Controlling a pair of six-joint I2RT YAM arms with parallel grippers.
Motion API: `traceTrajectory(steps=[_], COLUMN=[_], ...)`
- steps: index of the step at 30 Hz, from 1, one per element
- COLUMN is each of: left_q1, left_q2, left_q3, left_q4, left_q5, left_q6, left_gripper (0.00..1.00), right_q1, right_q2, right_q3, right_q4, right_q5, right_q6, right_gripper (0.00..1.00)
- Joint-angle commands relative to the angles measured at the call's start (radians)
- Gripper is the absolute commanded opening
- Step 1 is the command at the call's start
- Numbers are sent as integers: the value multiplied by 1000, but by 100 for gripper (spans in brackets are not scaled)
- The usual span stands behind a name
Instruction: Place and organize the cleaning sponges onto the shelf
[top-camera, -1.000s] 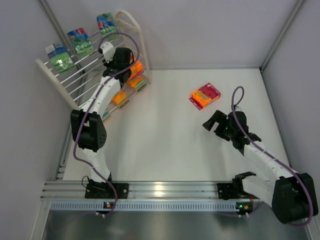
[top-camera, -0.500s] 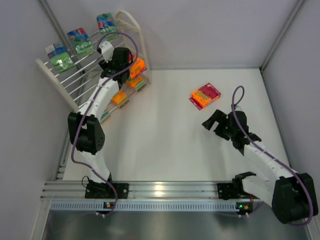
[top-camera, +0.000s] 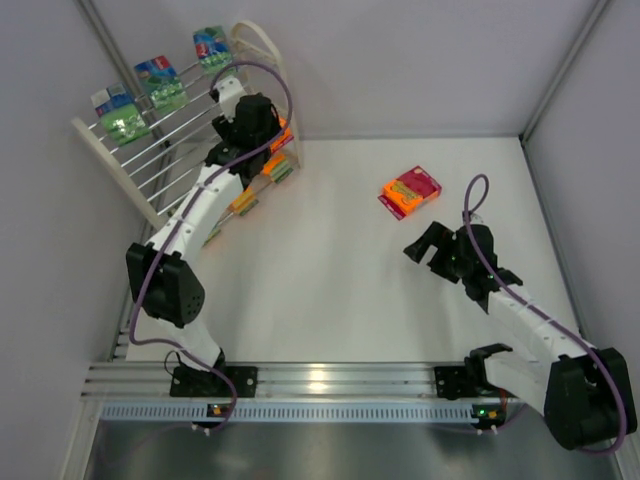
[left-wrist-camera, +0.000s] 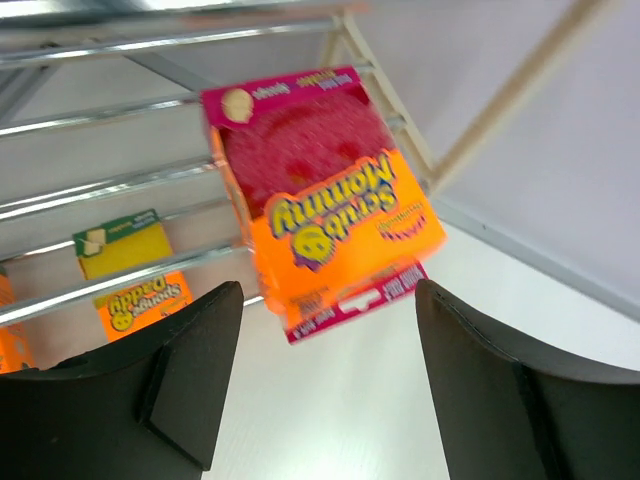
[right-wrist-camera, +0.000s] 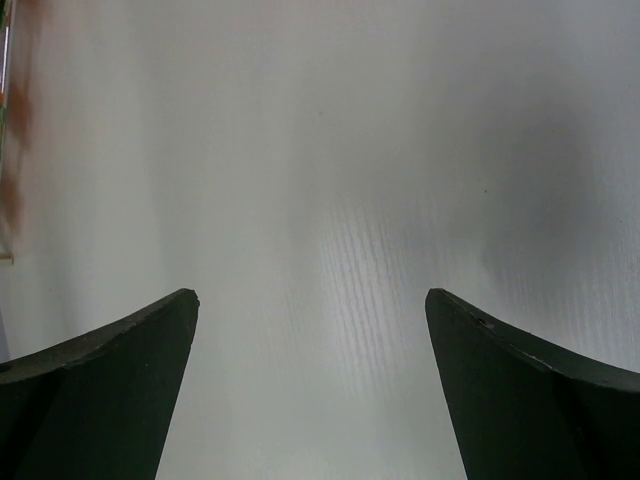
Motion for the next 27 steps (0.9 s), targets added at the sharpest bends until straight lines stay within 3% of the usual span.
traceTrajectory(steps=[1, 12, 27], left_q1=[-69, -134, -95], left_q2=[-29, 37, 170], left_q3=[-19, 10, 102], left_q4=[30, 30, 119], left_q5=[23, 43, 154], left_q6=[58, 121, 177], left_gripper=[75, 74, 64], right_q1=[-11, -11, -11], right_q2=[-28, -35, -2], right_q3=[-1, -12, 14], right_q4=[51, 43, 29], right_q5=[-7, 1, 15], right_q6=[11, 9, -8], right_gripper=[99, 99, 100])
